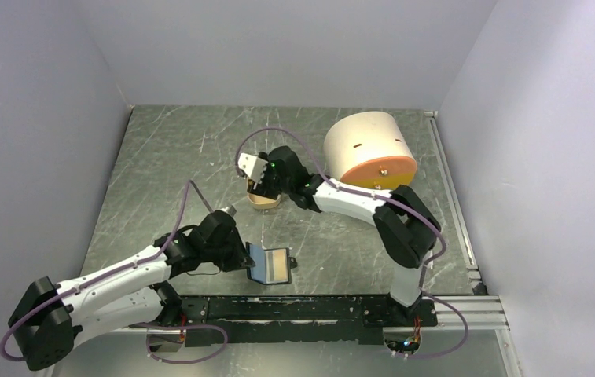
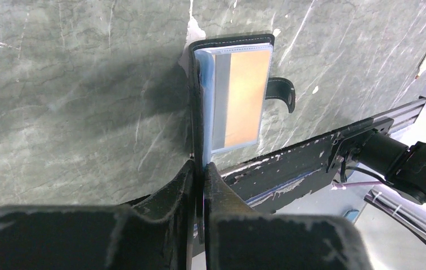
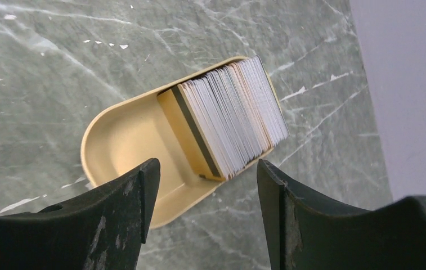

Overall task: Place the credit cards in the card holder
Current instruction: Pick up the credit card from the storage box.

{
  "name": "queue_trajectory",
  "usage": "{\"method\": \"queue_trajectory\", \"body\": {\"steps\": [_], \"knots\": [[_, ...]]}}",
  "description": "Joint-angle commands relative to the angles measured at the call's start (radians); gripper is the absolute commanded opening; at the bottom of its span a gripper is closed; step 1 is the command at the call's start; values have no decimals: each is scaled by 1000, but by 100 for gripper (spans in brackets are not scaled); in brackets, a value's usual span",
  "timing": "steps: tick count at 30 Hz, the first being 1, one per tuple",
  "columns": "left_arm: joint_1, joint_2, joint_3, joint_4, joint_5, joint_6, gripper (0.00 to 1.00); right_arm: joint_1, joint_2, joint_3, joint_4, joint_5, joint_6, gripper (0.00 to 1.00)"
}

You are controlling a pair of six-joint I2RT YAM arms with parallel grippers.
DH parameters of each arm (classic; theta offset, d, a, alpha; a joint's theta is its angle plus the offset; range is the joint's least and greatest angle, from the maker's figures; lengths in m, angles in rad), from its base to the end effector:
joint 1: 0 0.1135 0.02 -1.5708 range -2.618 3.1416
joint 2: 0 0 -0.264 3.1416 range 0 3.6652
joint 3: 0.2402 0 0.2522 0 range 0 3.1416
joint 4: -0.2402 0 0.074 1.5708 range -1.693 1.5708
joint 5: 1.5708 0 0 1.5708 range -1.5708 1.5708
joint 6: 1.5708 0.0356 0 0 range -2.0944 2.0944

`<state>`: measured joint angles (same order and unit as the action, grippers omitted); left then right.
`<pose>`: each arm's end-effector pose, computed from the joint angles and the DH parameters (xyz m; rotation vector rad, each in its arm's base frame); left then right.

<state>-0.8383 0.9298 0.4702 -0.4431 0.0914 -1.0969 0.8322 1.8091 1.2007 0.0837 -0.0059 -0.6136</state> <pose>0.1153 -0.1331 0.1843 -0.3069 2.6938 -0.8451 0.2775 0.3051 0.2244 -1.3909 1.5713 0.1381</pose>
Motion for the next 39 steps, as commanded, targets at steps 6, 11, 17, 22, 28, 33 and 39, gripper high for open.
{"method": "queue_trajectory", "body": {"steps": [6, 11, 17, 22, 28, 33, 39], "knots": [[8, -47, -22, -17, -24, -3, 11, -2, 143, 116, 31, -3, -200, 67], [8, -50, -21, -19, -27, 3, 11, -2, 206, 139, 32, 17, -243, 67], [10, -40, -19, -22, -25, 6, 10, -2, 241, 146, 49, 21, -286, 67], [10, -46, -18, -27, -34, 6, 10, -4, 279, 166, 88, 111, -308, 67], [10, -39, -16, -24, -31, 9, 10, -18, 283, 185, 93, 116, -304, 64], [10, -31, -16, -16, -26, 12, 10, -23, 273, 197, 78, 104, -295, 59], [10, -36, -16, -19, -27, 10, 9, -30, 260, 216, 71, 99, -269, 54]]}}
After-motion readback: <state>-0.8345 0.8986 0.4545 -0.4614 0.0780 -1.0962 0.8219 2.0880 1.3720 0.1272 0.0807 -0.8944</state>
